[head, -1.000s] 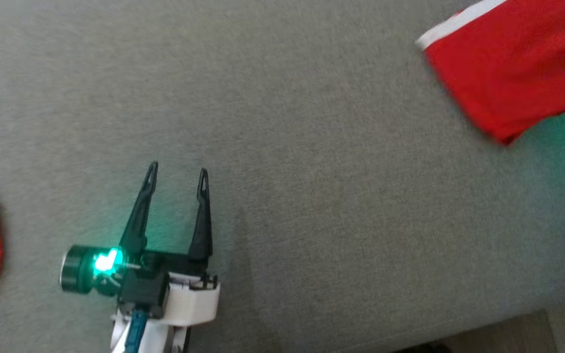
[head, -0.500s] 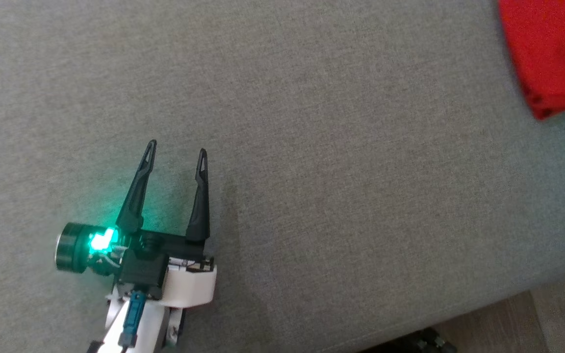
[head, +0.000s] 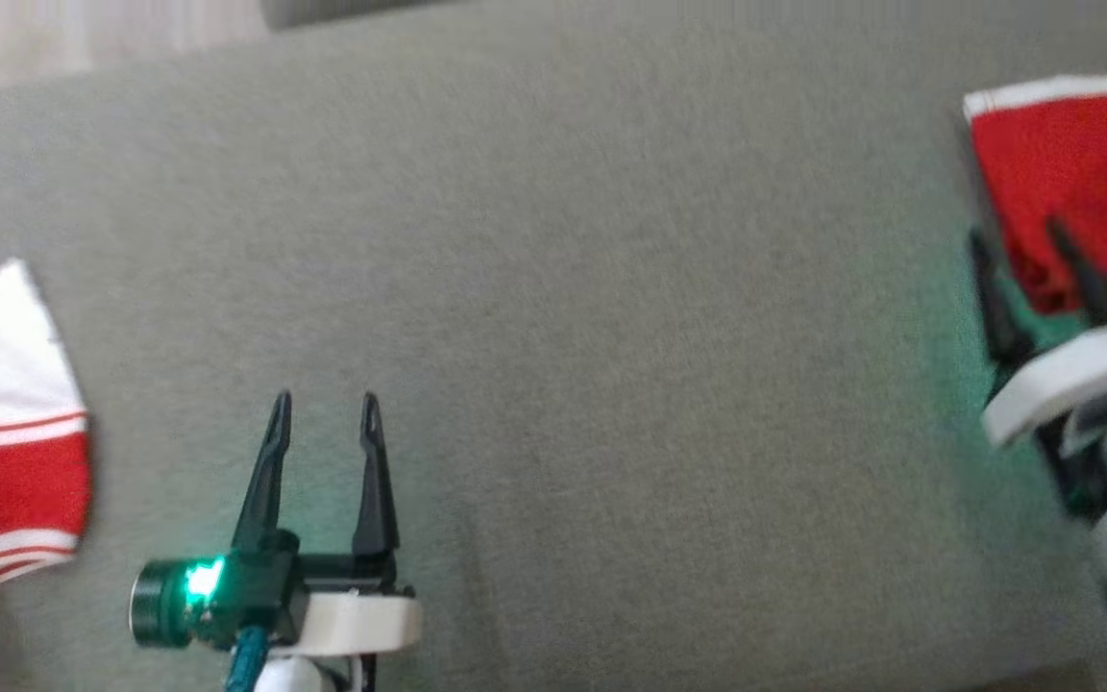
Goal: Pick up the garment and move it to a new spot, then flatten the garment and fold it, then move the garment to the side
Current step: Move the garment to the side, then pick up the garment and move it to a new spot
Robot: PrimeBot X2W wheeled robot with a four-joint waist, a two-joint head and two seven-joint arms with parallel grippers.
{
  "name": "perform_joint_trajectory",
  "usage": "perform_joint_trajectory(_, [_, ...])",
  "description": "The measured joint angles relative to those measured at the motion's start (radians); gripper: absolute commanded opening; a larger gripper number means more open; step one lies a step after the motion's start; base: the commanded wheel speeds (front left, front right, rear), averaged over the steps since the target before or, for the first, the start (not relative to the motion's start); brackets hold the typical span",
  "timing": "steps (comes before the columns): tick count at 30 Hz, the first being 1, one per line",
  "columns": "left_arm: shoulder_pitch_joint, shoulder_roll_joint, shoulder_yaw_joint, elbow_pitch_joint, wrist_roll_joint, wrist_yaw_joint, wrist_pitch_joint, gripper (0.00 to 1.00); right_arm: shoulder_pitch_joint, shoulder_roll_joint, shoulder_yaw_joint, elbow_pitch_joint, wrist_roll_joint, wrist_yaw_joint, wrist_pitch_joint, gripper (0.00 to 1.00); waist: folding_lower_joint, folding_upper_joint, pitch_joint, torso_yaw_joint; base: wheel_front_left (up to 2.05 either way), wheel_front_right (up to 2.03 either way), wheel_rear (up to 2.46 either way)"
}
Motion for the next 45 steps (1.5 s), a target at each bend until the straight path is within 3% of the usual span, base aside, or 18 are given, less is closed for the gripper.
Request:
perform_joint_trajectory(8, [0.077,-0.01,0.051,0.04,-0.024,-0.035,0.0,1.0,0.219,0.118,-0.006,-0.135,-0.054,0.0,0.0,1.0,0.0,0.0,-0.159,0.063,0.0,0.0,0.0])
perform_joint_trajectory(13, [0.14,-0.014,0.084,0.061,-0.006,-0.067,0.0,1.0,0.399,0.217,-0.124,-0.262,-0.178,0.0,0.0,1.0,0.0,0.0,-0.273,0.102,0.0,0.0,0.0])
perform_joint_trajectory(19, [0.207,-0.015,0.125,0.062,0.003,-0.068,0.0,1.0,0.531,0.304,-0.196,-0.366,-0.264,0.0,0.0,1.0,0.0,0.0,-0.346,0.119,0.0,0.0,0.0])
perform_joint_trajectory(29, [0.3,-0.015,0.155,0.016,0.027,-0.077,0.0,1.0,0.662,0.341,-0.22,-0.426,-0.322,0.0,0.0,1.0,0.0002,0.0,-0.403,0.15,0.0,0.0,0.0])
perform_joint_trajectory(45, [0.3,-0.015,0.148,-0.006,0.043,-0.084,0.0,1.0,0.669,0.354,-0.235,-0.449,-0.347,0.0,0.0,1.0,0.0003,0.0,-0.393,0.139,0.0,0.0,0.0])
